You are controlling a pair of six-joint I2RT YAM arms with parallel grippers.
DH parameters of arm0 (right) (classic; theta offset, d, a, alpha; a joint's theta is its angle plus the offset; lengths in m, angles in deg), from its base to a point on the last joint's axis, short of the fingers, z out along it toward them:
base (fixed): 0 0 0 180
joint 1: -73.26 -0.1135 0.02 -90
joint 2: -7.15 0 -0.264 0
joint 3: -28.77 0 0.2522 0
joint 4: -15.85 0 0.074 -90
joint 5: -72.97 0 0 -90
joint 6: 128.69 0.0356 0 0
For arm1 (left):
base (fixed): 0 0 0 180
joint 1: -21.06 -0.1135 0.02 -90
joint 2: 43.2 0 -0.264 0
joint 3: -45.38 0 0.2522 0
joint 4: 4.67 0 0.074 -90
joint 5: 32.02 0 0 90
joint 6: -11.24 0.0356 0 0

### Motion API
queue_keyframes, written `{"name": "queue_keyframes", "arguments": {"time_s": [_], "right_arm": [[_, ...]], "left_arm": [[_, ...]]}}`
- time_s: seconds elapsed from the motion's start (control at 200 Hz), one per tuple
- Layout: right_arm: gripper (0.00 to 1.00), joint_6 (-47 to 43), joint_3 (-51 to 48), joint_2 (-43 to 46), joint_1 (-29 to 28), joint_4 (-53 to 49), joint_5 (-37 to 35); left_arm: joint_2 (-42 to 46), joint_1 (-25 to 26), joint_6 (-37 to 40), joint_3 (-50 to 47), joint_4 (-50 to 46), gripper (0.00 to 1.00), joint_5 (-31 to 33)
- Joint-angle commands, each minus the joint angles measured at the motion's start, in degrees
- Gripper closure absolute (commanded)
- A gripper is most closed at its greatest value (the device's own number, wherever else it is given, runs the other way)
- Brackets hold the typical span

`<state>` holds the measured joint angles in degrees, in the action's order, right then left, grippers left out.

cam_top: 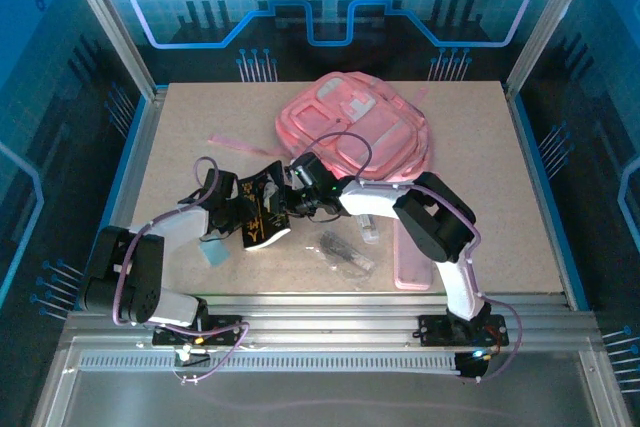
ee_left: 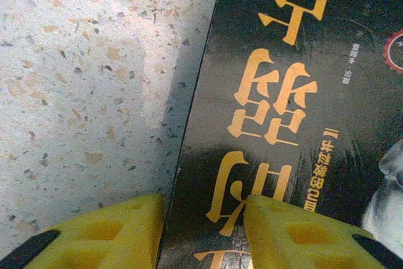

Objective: Pack the student bag

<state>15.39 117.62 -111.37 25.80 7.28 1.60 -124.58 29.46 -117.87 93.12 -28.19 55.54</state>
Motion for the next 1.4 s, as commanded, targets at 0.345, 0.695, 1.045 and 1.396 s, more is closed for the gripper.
{"name": "queue_keyframes", "arguments": {"time_s": [0.345,0.695,1.045,1.396], "right_arm": [[1.00,-10.4,-0.2,16.1,5.7,-9.1,5.3],[1.00,-17.3,-0.5,29.7,19.2,-16.8,17.1],[1.00,-12.9,-3.6,31.6,24.8,-6.3,29.6],[1.00,-11.2,-6.1,30.0,27.4,-3.2,31.8]], "left_arm": [[11.0,0.7,0.9,11.0,-5.3,0.10,-2.9],[10.7,1.1,-6.4,11.4,24.1,0.01,-22.2],[-0.5,7.6,-10.4,14.4,41.4,0.02,-31.9],[-5.9,8.9,-16.7,14.6,53.5,0.35,-35.6]]}}
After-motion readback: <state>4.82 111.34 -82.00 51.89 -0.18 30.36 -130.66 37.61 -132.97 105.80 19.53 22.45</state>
